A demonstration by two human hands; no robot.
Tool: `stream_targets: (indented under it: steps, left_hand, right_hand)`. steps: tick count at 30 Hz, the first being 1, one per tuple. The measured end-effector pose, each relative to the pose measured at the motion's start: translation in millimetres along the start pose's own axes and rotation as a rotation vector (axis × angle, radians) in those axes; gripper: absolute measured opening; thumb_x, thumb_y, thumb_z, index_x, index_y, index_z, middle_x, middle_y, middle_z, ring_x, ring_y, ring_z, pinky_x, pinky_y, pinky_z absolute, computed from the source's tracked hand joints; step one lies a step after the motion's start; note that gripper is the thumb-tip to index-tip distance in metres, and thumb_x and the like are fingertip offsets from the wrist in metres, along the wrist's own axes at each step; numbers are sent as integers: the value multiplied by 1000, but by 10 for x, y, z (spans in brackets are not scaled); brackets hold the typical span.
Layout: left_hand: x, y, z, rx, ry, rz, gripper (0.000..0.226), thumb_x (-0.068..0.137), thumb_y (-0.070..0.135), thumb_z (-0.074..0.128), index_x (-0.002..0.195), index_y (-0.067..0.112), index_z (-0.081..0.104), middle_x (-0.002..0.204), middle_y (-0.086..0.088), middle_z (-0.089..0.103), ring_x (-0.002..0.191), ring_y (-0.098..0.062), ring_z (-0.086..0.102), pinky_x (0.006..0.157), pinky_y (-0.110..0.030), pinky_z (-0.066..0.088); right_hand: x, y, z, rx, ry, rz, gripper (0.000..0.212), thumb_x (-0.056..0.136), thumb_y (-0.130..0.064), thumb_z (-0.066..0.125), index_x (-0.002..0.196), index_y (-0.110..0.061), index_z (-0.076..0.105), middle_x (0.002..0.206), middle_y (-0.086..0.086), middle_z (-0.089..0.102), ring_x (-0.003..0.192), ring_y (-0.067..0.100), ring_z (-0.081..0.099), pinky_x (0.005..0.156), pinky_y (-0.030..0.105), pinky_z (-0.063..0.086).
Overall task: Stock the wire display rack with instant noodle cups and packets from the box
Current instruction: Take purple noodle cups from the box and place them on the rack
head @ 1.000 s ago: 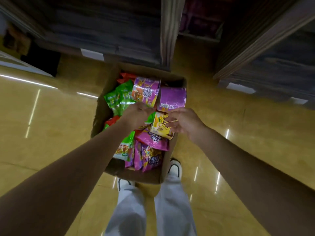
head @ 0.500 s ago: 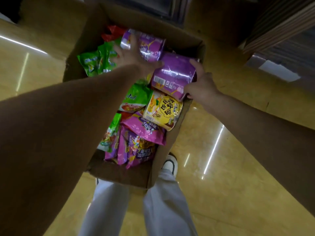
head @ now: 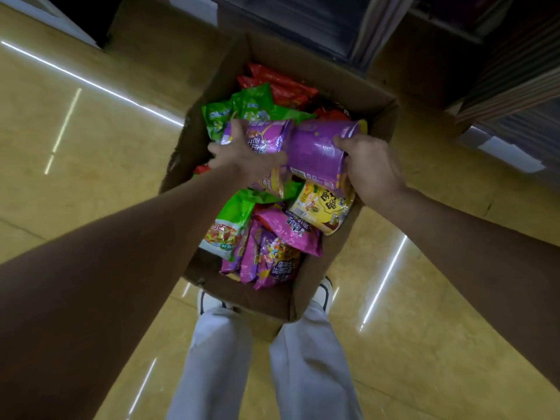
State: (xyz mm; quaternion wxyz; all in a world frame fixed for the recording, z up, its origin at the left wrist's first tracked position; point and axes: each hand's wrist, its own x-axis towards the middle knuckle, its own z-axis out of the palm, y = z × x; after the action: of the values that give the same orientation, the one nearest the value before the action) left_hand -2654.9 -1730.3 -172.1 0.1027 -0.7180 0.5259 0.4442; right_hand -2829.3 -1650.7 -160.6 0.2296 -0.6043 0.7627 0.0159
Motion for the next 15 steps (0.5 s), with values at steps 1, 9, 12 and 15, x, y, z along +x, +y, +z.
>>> stream_targets:
  steps: [1,9,12,15]
  left_hand:
    - [-32,-60,-53,-20,-5,-8,101,50,63,72,137,43,23,132,-16,25,115,-44,45,88,-46,53]
    - [-245,-427,-397,-160,-142,25,87,70,50,75,139,40,23,138,-15,27,116,-36,48,64,-32,58]
    - [-314,-503,-371,-151,-159,42,91,70,50,75,143,43,20,142,-17,21,122,-38,42,74,-32,56]
    - [-310,-619,-331,-196,-177,30,92,71,50,74,143,44,17,146,-16,17,125,-40,39,76,-33,57]
  right_hand:
    - [6,-51,-40,-70,-33,-34,42,94,1,41,132,-12,52,124,18,55,113,37,53,88,40,47]
    - [22,-549,90,-338,-233,-109,38,89,-21,59,126,-24,51,151,12,15,138,39,15,109,52,20]
    - [-6,-649,265,-462,-331,-61,63,91,-12,52,145,-29,24,157,15,-4,141,44,7,113,51,13]
    - [25,-641,236,-593,-320,-55,67,93,-22,51,149,-28,16,155,24,-7,140,40,8,109,43,24]
